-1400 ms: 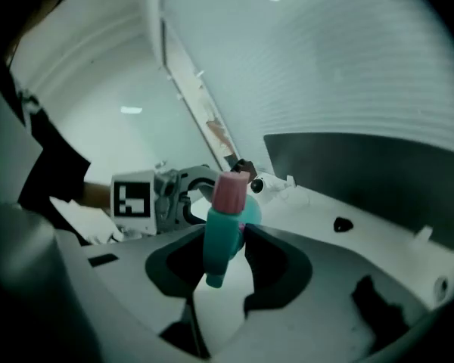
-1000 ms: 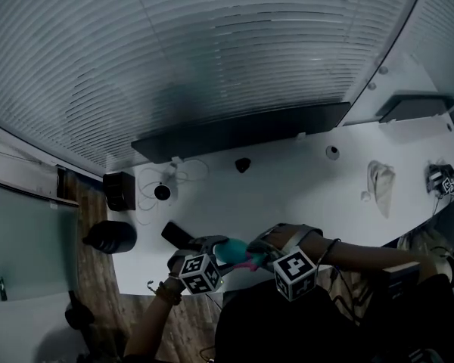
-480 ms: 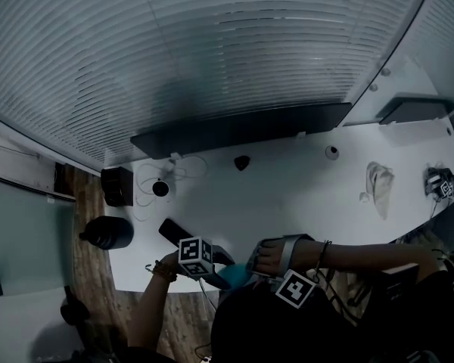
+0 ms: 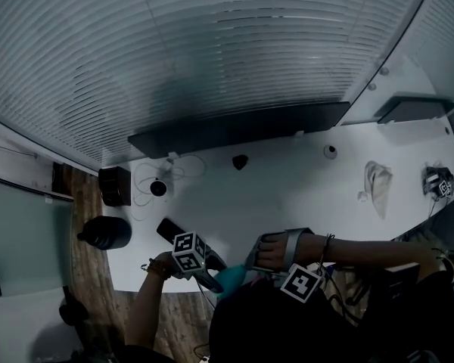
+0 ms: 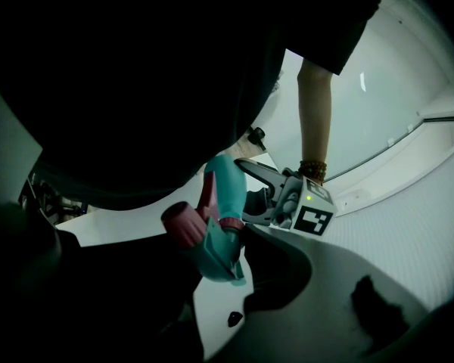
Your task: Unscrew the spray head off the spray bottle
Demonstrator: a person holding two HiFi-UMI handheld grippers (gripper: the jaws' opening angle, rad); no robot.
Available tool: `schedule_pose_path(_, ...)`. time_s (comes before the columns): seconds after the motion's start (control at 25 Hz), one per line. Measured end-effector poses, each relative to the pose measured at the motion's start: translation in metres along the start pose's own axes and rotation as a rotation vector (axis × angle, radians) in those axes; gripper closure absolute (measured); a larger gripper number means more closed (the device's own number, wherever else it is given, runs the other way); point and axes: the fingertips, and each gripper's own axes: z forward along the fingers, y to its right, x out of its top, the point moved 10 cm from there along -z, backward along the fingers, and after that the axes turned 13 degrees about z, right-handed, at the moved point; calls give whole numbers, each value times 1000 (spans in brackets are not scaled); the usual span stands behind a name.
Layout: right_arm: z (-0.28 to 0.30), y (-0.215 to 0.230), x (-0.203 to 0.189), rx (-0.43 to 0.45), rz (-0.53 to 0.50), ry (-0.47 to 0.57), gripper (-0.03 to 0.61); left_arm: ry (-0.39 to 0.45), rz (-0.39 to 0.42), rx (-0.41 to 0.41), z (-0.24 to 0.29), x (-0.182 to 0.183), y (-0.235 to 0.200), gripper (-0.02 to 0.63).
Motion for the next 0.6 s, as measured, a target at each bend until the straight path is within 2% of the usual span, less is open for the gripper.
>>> schedule_pose_path(0.16, -12, 10, -20, -42, 48, -65, 451, 41, 65, 207, -17, -8, -1, 276)
schedule_pose_path(0.24, -22, 17, -34, -88, 102, -97, 451, 52, 108, 356, -30, -13, 1, 276)
schedule_pose_path(0.32, -35, 26, -50, -154, 209, -103, 451, 90, 165, 538, -45, -17, 4, 276)
schedule_pose_path(0.44, -58, 42, -74, -306, 504, -12, 451, 181, 273, 884, -65, -20, 12, 276)
schedule_pose_path(0.52, -69, 47, -91, -421, 776, 122, 451, 304, 345, 1142, -73, -19, 18, 276)
schedule_pose_path(0.6, -72, 44, -103, -524, 1035, 293, 451, 447, 378, 1360, -71, -16, 21, 276)
